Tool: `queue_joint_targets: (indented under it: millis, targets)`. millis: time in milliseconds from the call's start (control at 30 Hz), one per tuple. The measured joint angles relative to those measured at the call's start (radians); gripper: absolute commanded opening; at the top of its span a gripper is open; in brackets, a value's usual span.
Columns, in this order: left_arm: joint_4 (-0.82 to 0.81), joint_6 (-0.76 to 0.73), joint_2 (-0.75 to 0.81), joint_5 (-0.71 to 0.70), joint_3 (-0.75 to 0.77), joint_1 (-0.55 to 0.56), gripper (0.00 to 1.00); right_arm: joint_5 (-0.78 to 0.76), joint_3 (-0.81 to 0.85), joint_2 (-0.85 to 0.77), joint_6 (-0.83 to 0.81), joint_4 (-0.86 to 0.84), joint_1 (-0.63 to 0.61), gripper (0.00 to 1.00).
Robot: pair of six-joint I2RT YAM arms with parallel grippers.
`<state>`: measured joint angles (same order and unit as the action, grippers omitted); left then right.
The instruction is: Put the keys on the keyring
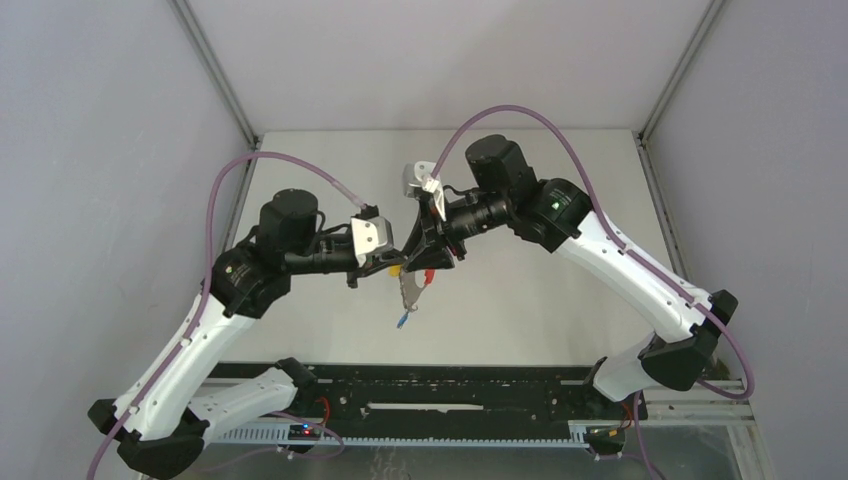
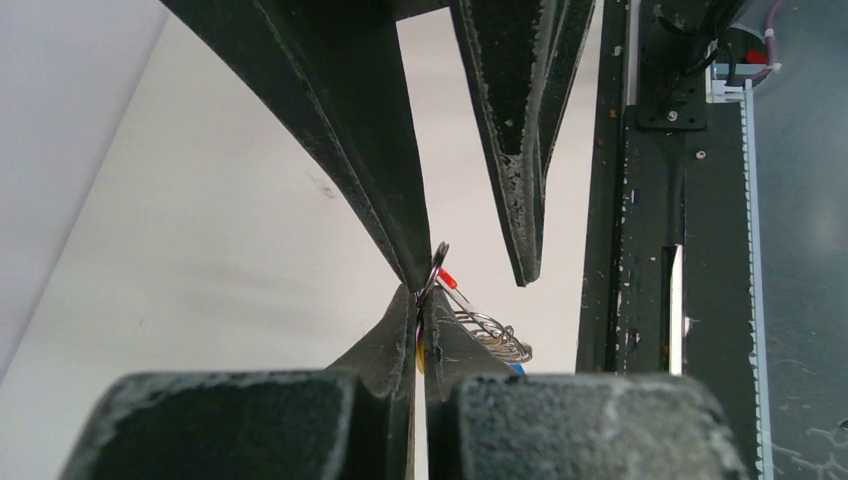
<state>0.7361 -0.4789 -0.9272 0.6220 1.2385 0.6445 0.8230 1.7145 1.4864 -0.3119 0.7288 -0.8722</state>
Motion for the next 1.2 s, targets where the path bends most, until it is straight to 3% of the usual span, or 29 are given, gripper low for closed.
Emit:
queue_joint_targets:
  millis: [300,933,1200]
  targets:
    - [-0.011,0.000,0.005,-0.010,0.000,0.000,0.00,0.026,-0.008,0.000,0.028,-0.027,0.013,0.39]
    - [-0.017,0.000,0.005,-0.010,0.000,0.000,0.00,-0.032,-0.039,-0.042,0.049,-0.116,0.035,0.44]
    - [-0.017,0.000,0.005,-0.010,0.000,0.000,0.00,-0.027,-0.017,-0.005,0.026,-0.060,0.020,0.31]
